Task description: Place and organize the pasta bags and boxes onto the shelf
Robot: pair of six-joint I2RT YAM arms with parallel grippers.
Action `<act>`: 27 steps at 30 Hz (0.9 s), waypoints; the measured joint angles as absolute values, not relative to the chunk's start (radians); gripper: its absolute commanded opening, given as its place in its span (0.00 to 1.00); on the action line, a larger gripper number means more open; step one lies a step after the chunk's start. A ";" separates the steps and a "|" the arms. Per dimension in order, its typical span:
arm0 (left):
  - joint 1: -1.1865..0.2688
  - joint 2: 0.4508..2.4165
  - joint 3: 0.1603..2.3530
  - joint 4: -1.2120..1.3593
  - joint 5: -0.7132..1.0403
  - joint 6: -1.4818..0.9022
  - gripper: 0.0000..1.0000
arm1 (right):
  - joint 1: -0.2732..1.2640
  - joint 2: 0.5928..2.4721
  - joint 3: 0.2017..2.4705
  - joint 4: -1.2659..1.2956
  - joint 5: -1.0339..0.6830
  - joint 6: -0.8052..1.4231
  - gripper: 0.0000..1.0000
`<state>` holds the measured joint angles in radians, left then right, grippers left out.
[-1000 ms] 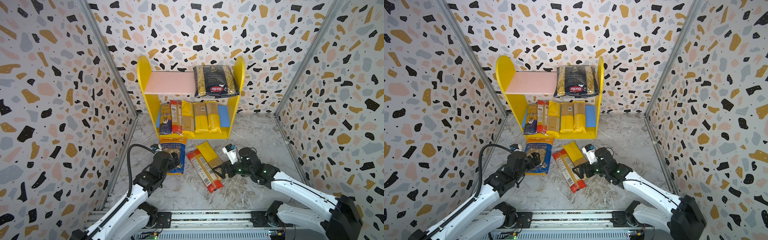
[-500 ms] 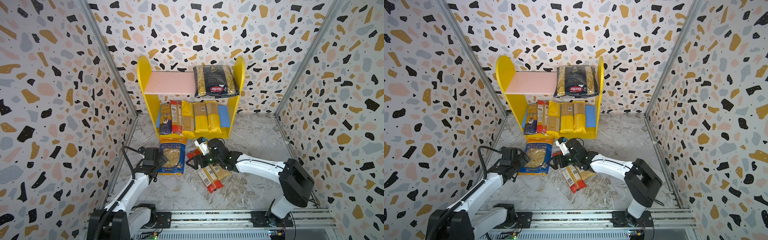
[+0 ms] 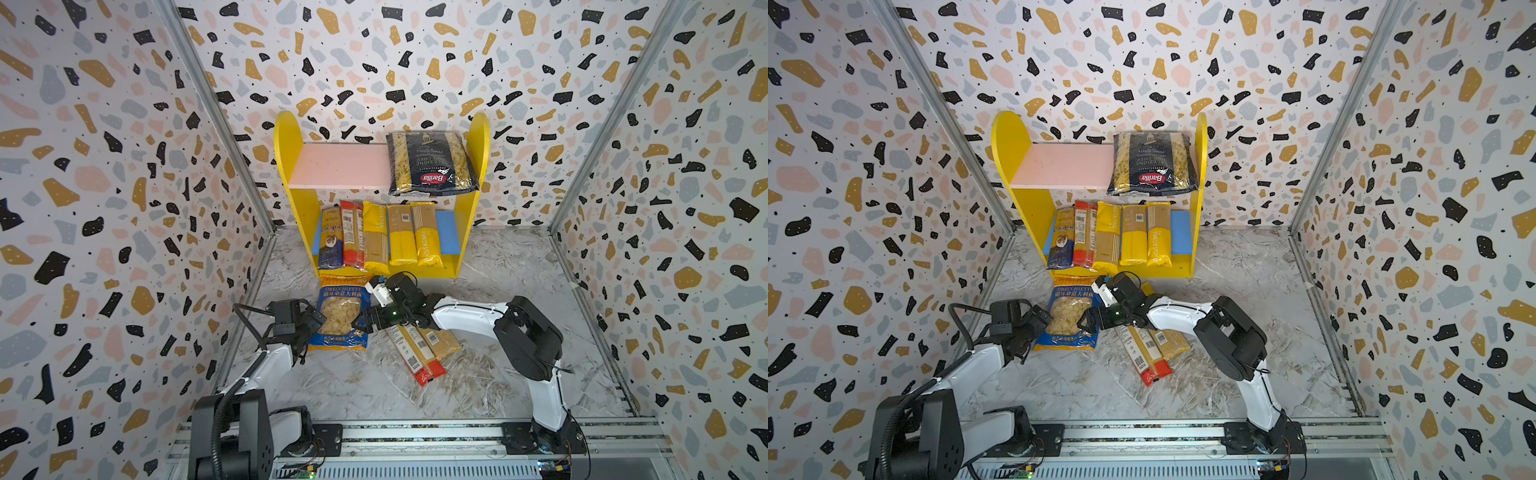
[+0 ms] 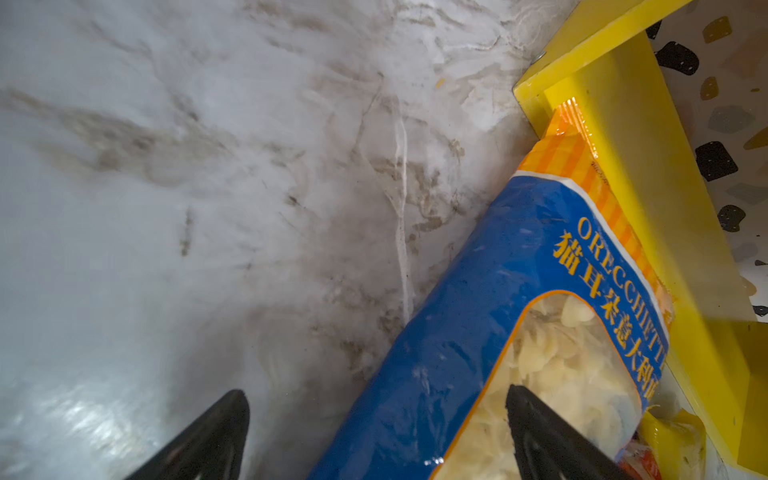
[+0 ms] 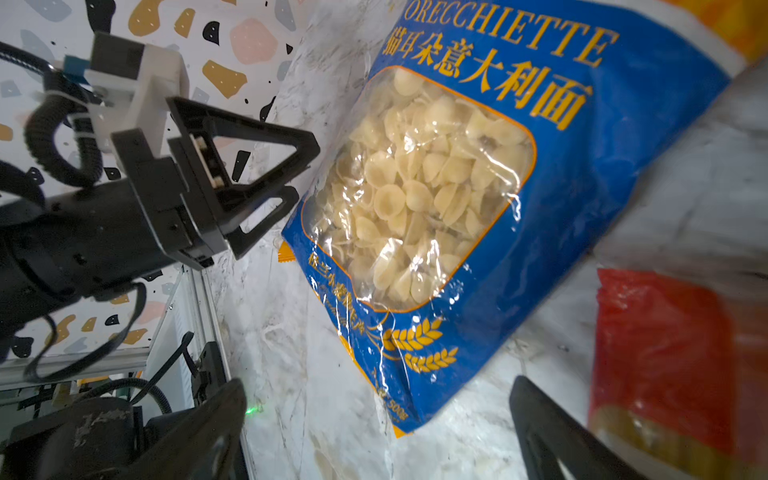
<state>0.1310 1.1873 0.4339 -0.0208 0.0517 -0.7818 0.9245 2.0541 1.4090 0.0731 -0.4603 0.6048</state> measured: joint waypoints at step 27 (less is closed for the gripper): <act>0.163 1.212 0.331 0.158 0.205 -0.784 0.65 | 0.926 2.277 1.610 -0.009 -0.468 0.677 0.49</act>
